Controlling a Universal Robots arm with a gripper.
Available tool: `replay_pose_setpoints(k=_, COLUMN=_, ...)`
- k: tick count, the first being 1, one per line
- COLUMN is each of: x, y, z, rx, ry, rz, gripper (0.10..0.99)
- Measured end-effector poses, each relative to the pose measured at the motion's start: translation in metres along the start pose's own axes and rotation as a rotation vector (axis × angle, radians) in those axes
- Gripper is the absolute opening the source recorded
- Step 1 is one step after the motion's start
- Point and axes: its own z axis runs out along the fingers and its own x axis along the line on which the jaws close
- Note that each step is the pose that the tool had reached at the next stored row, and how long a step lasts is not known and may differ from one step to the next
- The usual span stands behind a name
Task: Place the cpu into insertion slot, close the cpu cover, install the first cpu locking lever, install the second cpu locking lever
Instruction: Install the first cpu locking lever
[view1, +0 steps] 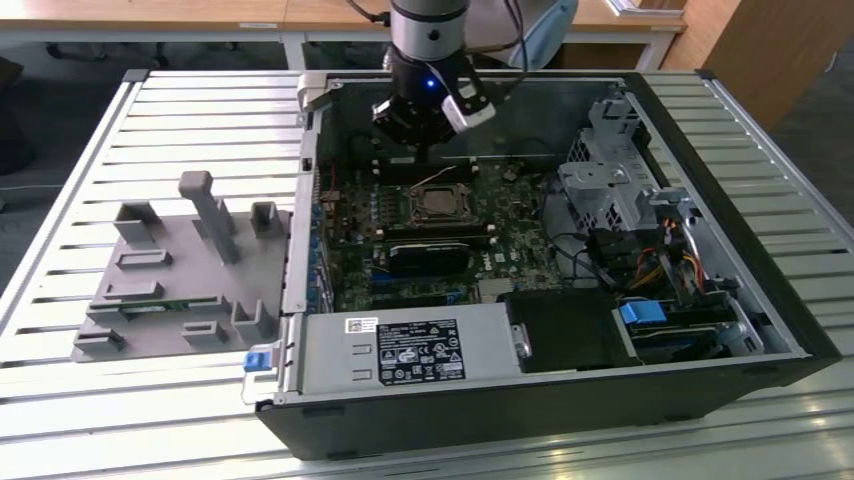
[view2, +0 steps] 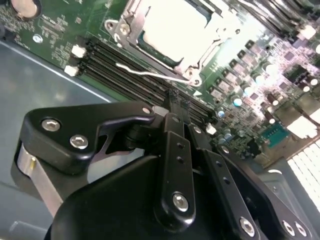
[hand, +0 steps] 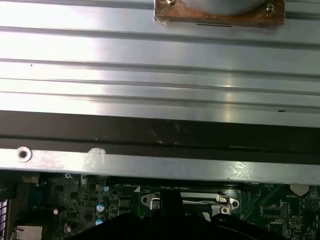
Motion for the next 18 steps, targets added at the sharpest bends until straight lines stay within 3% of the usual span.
replay_pose_setpoints(k=18, x=-0.0167, y=0.0011, z=0.0132, rx=0.0, ry=0.0001, rz=0.0, gripper=0.106)
